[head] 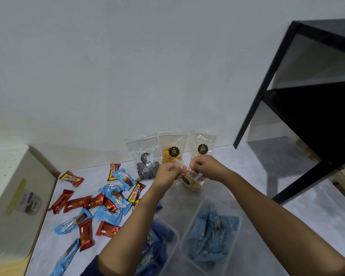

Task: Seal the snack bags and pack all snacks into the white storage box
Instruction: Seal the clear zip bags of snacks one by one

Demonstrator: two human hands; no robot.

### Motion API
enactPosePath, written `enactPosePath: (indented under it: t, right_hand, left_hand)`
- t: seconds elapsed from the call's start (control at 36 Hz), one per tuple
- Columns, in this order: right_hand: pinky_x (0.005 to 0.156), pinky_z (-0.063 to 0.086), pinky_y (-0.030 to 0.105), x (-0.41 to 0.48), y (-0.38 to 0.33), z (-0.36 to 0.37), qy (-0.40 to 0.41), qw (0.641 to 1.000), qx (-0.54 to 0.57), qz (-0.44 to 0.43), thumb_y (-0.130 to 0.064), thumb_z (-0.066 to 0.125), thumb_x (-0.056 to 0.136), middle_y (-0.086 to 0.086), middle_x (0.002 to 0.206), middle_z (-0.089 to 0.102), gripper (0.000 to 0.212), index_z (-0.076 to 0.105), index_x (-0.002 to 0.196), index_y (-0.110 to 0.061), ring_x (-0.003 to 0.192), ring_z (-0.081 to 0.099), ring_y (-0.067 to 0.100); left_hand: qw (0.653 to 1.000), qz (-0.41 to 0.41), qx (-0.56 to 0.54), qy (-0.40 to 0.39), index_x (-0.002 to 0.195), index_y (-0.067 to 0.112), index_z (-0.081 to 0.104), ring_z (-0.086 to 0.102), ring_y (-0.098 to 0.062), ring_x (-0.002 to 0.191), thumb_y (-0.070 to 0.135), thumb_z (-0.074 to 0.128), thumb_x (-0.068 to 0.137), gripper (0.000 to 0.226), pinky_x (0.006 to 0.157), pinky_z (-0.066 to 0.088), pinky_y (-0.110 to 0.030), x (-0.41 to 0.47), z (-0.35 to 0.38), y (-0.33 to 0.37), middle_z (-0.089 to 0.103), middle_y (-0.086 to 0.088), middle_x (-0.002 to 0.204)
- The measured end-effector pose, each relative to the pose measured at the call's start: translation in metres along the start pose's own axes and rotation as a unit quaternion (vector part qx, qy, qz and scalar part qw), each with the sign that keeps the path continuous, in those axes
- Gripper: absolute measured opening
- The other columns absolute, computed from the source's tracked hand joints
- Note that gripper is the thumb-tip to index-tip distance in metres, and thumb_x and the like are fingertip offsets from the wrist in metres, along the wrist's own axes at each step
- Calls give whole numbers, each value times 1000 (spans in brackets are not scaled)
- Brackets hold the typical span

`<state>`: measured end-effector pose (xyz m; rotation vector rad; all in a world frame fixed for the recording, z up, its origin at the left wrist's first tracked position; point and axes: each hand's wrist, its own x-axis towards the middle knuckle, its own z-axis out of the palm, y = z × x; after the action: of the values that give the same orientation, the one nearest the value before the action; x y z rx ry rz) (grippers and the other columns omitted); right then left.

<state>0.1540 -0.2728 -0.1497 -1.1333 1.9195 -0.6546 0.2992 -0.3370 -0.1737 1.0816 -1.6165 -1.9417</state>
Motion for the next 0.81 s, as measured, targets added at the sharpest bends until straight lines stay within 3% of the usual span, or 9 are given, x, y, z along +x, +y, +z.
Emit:
enactPosePath:
  t: [0.11,0.22,0.33,0.44,0.53,0.67,0.72,0.81]
  right_hand:
    - [63,44,31,-3,1,-1,2,1000,-15,-19,-3,43,90,28,80,55,22,55,72,-4,70,50,22]
    - [57,40,26,-4,2,0,24,999,-21,-27,-2,44,90,13,73,50,27,49,64,-7,63,45,18]
    - [53,50,20,-2,5,2,38,999,5,-13,-1,41,91,4,69,58,36,53,59,-13,63,58,14]
    - [60,56,30,-2,6,5,71,997,-3,-24,-3,42,91,-2,67,57,40,52,57,-22,62,57,11]
    - [67,54,35,0,7,5,84,996,-31,-26,-6,46,90,-9,63,51,40,51,55,-25,59,51,9]
    - [56,36,23,-1,7,1,108,993,-25,-48,-5,51,86,-13,54,46,44,44,48,-26,53,43,1]
    - [54,35,15,-3,8,-3,98,993,4,-68,-7,55,87,-14,58,50,34,58,56,-22,56,46,0]
    - [64,41,14,-9,12,-10,71,992,56,-92,-18,59,90,-12,78,63,14,71,90,-12,69,54,-1]
  left_hand:
    - [1000,7,0,-3,81,5,65,62,1,60,2,51,92,18,65,52,-10,0,-1,0,64,-5,72]
    - [1000,18,-6,-3,81,5,65,63,1,60,1,52,91,18,65,52,-10,0,0,-1,66,3,63]
    - [1000,29,1,1,79,6,66,62,2,59,1,53,91,18,64,52,-10,-1,2,-3,66,2,64]
    - [999,35,13,5,78,5,64,61,3,58,2,53,90,17,65,51,-10,-1,3,-3,63,-5,70]
    - [999,30,17,10,77,6,64,61,2,59,3,53,91,18,65,51,-10,0,4,-2,63,-5,71]
    - [1000,6,-14,21,79,6,65,61,0,60,3,53,91,17,66,51,-11,2,7,0,65,-3,72]
    - [999,-7,-32,27,80,5,66,61,-1,60,3,53,91,17,66,51,-12,3,8,0,65,-3,71]
    - [998,-18,-50,41,79,5,66,60,-3,61,6,54,91,17,67,51,-13,3,10,1,66,-4,71]
